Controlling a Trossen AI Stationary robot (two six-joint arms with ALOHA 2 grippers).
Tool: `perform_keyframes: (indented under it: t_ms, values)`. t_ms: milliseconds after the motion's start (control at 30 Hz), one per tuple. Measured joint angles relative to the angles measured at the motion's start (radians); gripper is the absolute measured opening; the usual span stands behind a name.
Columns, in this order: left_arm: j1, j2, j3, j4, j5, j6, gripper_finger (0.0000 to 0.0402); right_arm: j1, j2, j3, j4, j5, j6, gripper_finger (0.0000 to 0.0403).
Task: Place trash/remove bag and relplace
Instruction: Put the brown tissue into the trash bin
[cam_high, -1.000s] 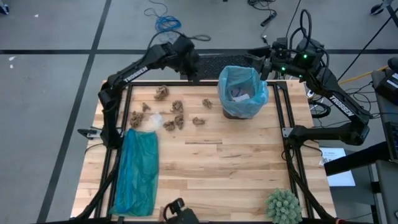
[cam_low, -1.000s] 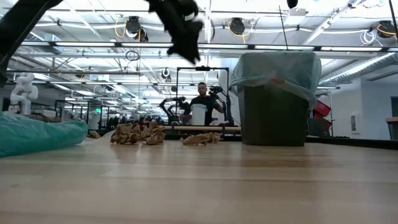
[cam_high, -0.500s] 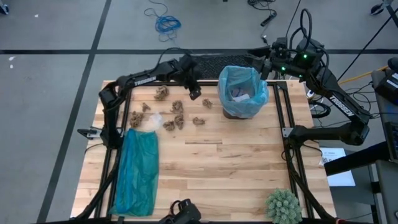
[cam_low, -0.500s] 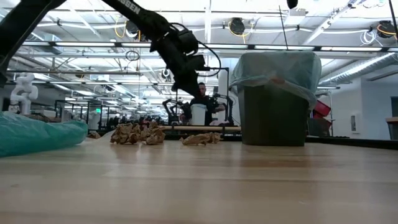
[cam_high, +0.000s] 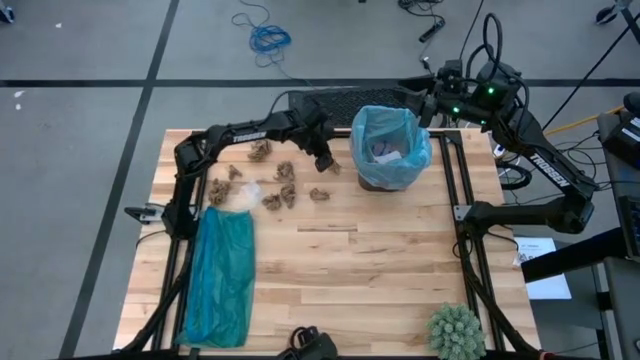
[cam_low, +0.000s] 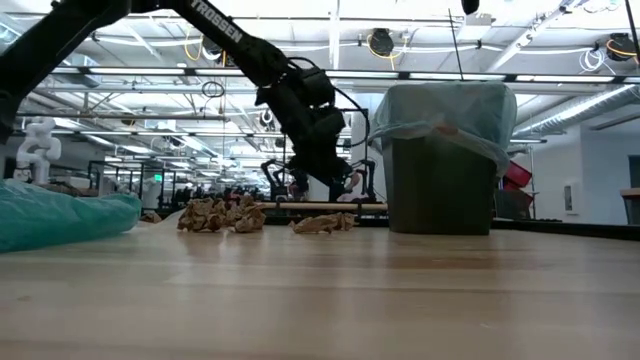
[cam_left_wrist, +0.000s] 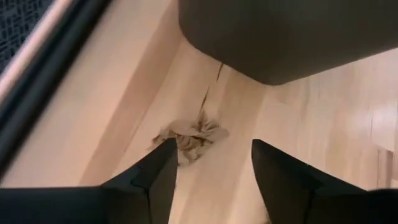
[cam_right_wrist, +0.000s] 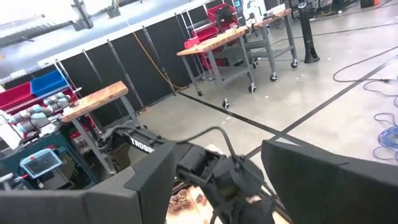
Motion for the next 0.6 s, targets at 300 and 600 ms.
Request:
perform_keyframes:
  t_ms: [300,600]
  values:
    - [-0.022,0.09,0.002,-0.004,-0.124,-0.001,0.0215,0.0,0.0,0.0,-0.001,0.0,0.0,0.0228]
    - [-0.021,0.103,0.005,0.076,-0.227,-0.023,0.0182,0.0,0.0,0.0,0.0,0.0,0.0,0.0228]
